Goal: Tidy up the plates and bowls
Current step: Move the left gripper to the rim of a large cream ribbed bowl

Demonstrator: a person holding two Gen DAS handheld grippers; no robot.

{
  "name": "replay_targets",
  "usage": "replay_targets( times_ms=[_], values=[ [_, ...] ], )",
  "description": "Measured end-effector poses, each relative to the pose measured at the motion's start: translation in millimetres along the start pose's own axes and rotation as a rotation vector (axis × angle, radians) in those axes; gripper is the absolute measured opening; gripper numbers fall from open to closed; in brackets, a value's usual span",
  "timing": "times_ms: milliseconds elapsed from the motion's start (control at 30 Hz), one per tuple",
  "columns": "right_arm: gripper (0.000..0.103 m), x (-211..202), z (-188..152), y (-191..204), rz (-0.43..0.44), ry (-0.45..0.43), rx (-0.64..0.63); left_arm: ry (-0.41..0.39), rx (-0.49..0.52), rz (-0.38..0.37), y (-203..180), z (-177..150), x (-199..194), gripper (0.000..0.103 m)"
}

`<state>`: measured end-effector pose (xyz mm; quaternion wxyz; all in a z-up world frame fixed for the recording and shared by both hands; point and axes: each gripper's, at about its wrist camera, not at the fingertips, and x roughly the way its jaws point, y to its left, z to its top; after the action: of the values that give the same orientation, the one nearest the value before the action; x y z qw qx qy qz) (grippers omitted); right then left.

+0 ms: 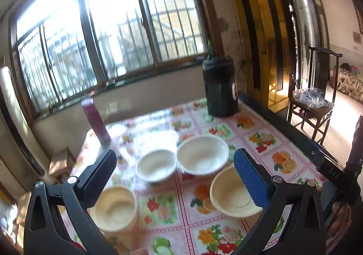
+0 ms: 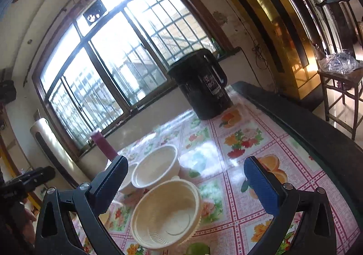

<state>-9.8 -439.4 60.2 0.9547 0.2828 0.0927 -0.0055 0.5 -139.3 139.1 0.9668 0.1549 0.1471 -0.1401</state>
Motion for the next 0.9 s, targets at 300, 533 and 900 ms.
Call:
replay_targets(
  times_ms=[300,533,900],
  values=[
    [0.103,-45.0,72.4,6.8,0.277,-0.309,0.136,-0.021,0.306,0.039,-19.6,-55.9,47.2,0.103],
    [0.103,62.3,22.2,-22.3,0.234,0.260,0.232,0.240,-0.120,-0.098,6.1,-55.9,90.2,0.103],
    [0.103,107.9,-27.1,-45.3,0.155,0.679,0.347,0.614,-0.396,-0.321,-20.6,-125.0,170.0,0.103]
  ],
)
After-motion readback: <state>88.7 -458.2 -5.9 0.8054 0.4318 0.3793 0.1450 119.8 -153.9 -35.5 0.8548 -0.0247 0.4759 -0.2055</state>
